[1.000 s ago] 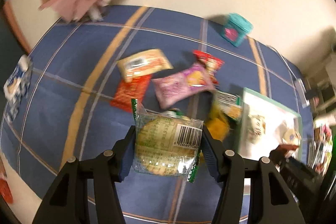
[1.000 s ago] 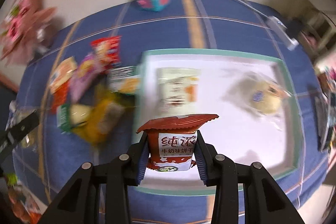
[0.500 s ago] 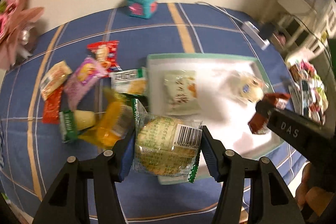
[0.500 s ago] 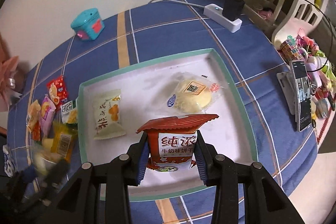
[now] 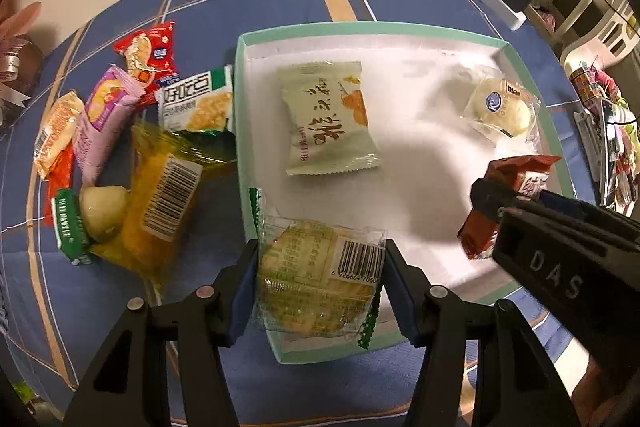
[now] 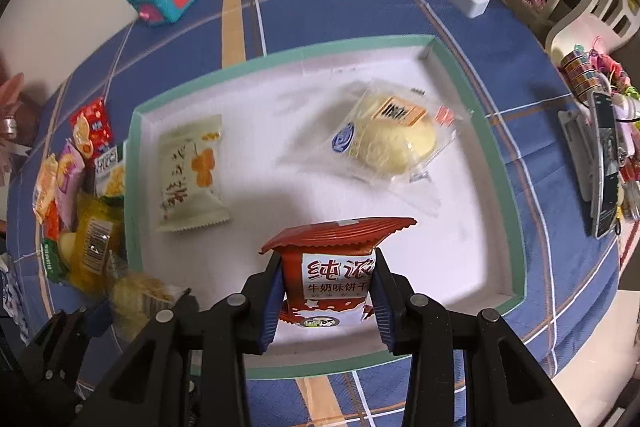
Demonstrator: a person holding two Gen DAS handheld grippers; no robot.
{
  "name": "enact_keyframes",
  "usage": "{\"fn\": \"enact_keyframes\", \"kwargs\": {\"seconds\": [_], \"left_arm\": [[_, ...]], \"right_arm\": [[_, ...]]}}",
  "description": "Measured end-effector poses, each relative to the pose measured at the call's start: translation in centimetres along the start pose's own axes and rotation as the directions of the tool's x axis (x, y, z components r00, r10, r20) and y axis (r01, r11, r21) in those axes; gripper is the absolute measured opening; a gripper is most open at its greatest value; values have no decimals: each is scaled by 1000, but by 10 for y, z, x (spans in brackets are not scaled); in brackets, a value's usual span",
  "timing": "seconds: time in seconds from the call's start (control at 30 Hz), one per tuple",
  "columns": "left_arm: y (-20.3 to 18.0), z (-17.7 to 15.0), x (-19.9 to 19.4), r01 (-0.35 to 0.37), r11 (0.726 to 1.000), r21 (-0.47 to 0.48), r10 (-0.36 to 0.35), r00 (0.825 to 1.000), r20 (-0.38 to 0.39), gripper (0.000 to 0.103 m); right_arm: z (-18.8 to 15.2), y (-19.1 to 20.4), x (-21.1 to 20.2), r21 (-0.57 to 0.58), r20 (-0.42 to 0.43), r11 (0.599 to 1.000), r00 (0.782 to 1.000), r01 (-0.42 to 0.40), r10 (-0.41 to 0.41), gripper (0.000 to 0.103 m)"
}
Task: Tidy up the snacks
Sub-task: 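Lift both packs and carry them over the white tray, then release the red pack in the tray with the right gripper while the left releases the cookie pack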
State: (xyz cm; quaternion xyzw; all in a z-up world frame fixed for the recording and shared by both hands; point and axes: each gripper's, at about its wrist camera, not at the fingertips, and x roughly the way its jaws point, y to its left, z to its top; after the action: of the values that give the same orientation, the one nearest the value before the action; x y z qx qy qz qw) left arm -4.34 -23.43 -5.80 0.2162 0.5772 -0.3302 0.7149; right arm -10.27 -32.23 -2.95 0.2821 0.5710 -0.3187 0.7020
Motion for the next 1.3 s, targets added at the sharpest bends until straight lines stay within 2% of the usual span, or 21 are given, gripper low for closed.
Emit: {"fn": "enact_keyframes", "kwargs": {"seconds": [0.07,0.13,0.43,0.53,0.6,0.73,0.8,0.87,0.93,1.03,1.13,1.27,1.3], "left_arm": [[-1,0,0,17,1000,-3,-17,1000,-2,69],[-2,0,-1,23,1000,-7,-23,1000,-6,72],[5,2,-23,39,999,-21,-38,999,33,72],[20,2,-26,29,997,-68,-26,999,33,72],[36,3,-26,17,992,-123,-14,1000,26,72],[73,1,-27,-41,974,-225,46,999,17,72],[91,-1,-31,-68,960,-272,77,997,24,72],[105,-2,-37,-70,949,-308,86,996,37,76],[118,-3,-43,-71,937,-341,95,994,53,77],[136,-7,-52,-83,921,-381,118,991,70,78],[149,-6,-55,-97,909,-406,142,986,82,90],[164,-9,-68,-111,895,-433,182,975,124,91],[168,-10,-71,-112,891,-441,189,973,135,91]], "right_arm": [[-2,1,3,-2,-12,1000,1000,-1,1,42],[-2,1,2,1,-17,1000,1000,5,-5,43],[0,0,-30,2,68,1000,998,-12,11,43],[0,-1,-35,2,80,1000,996,-24,24,44],[0,0,-31,-3,67,1000,998,-23,23,48],[2,5,-19,-8,28,1000,999,-26,27,49],[1,8,-15,-12,16,1000,999,-29,29,62],[0,12,-14,-22,13,999,999,-30,30,68],[-1,20,-12,-45,10,999,999,-31,31,69],[-3,31,-12,-84,7,996,1000,-19,20,79],[-4,40,-13,-117,11,993,1000,-17,19,83],[-5,50,-20,-145,39,988,997,-59,66,102],[-5,52,-23,-146,52,986,995,-79,87,103]]}}
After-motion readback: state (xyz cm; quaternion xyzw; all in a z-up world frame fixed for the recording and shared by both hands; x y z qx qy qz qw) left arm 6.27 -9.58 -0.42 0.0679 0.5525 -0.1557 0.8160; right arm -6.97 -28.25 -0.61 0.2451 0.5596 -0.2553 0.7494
